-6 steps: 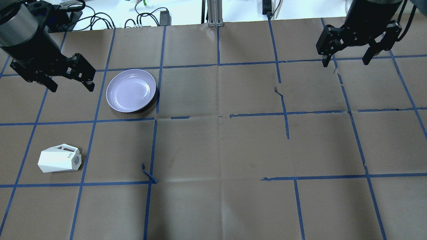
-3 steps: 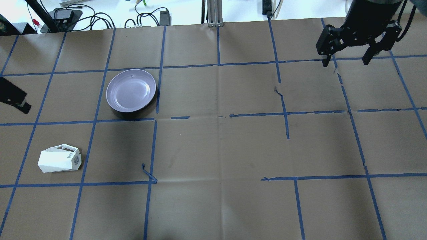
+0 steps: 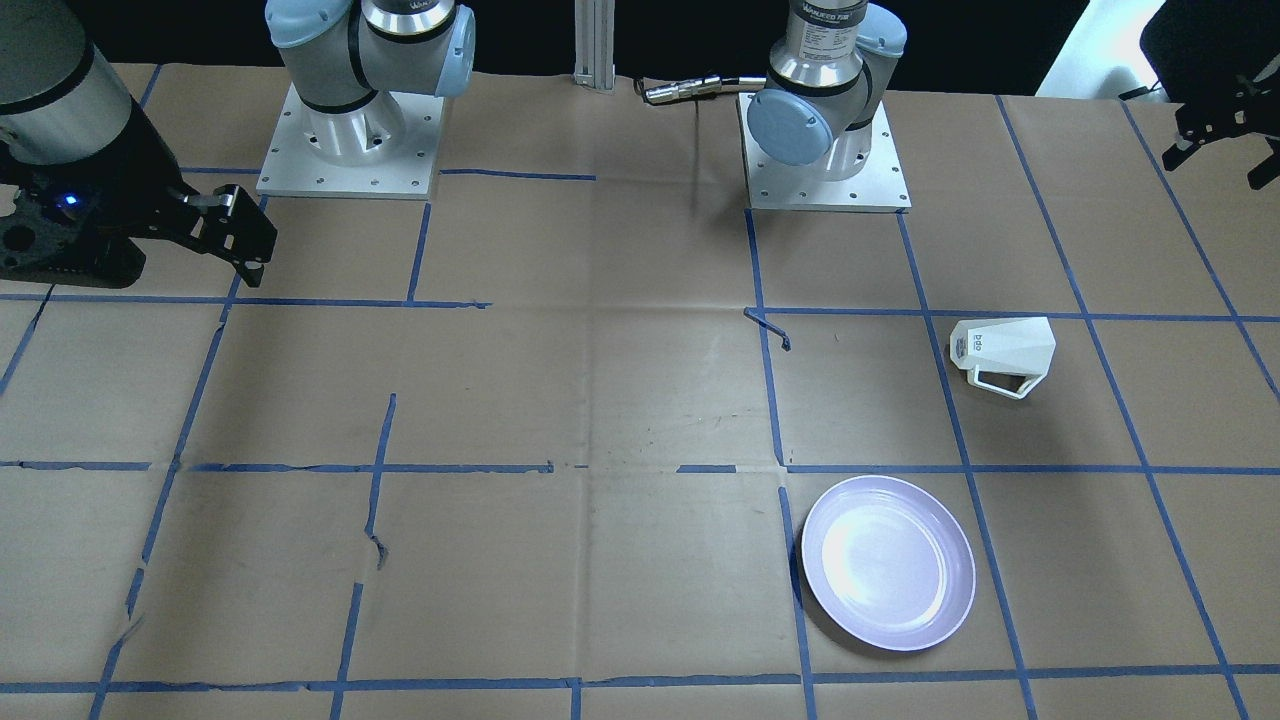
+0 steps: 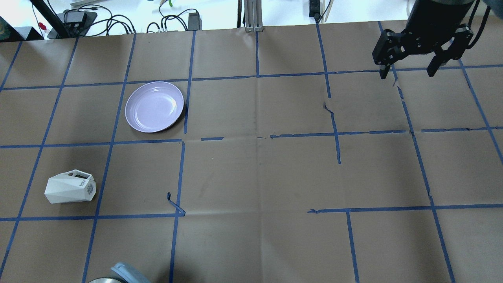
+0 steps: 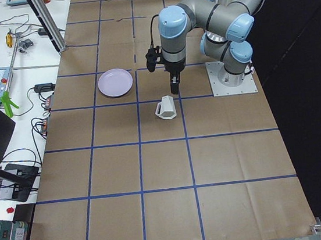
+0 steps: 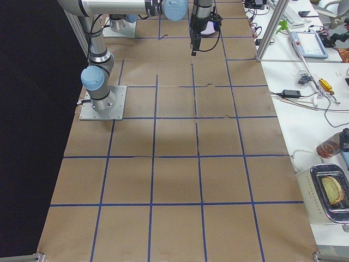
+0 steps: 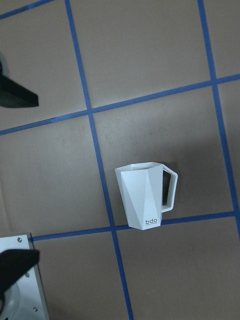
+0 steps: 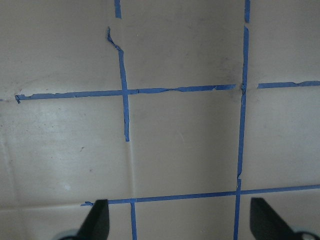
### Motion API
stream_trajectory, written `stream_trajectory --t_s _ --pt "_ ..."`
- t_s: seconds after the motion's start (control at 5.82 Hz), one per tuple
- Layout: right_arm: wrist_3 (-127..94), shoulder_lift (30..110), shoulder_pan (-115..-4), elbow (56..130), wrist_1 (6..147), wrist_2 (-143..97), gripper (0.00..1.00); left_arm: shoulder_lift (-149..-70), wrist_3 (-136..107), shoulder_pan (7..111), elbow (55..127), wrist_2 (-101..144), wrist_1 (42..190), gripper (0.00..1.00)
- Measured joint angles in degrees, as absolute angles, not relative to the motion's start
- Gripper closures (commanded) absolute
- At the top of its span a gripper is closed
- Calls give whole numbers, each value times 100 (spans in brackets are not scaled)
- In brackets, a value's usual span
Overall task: Flip cup and place on plate
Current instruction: 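Lower the left gripper onto the white mug and close on it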
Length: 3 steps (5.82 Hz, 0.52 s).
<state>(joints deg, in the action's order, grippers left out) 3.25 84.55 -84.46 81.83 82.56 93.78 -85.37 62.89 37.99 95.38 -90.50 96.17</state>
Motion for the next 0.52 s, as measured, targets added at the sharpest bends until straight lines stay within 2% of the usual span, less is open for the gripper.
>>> stream_trajectory --t_s 0.52 --pt "325 8455 -8447 8183 8256 9378 0 -9719 7148 3342 9589 -7958 10079 1"
